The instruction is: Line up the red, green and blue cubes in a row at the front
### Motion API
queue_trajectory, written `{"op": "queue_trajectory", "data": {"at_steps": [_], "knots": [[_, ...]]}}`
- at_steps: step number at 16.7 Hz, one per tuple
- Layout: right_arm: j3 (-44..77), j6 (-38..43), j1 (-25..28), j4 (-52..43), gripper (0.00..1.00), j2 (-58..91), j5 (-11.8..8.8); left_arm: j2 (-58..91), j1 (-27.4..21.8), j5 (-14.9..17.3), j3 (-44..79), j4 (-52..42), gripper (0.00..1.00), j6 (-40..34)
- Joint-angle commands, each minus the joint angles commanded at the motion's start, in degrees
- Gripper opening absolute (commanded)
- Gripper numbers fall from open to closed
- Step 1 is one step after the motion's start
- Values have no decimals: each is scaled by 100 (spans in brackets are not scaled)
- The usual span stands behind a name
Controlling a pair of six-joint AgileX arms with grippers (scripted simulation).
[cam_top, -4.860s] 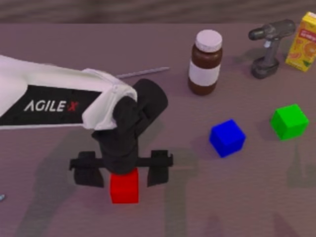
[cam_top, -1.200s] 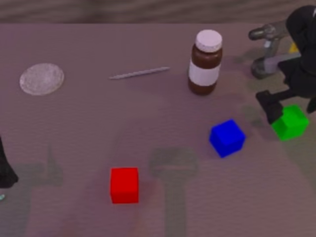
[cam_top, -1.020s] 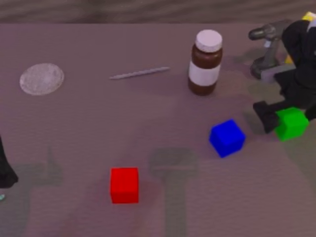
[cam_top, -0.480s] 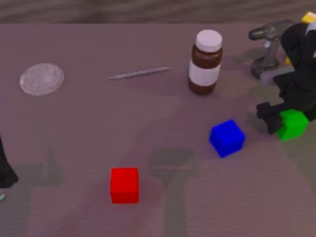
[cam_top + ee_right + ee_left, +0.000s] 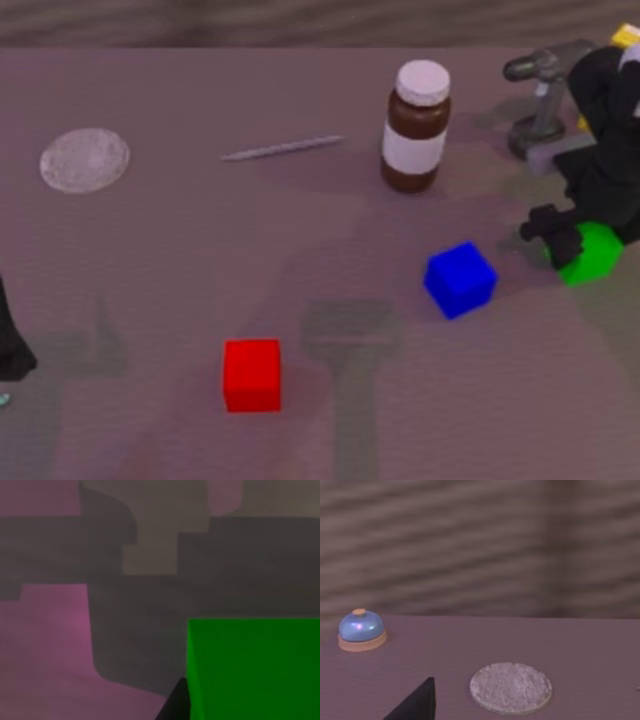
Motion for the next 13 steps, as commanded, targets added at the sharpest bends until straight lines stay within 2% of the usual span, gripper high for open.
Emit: {"op": "queue_trajectory", "data": {"at_steps": [10, 13], "knots": [[22, -1, -8, -25, 0, -17, 3, 0, 0, 0, 0, 0, 100, 0], [305, -13, 17, -449, 0, -164, -7, 0, 0, 0, 0, 0, 100, 0]]}}
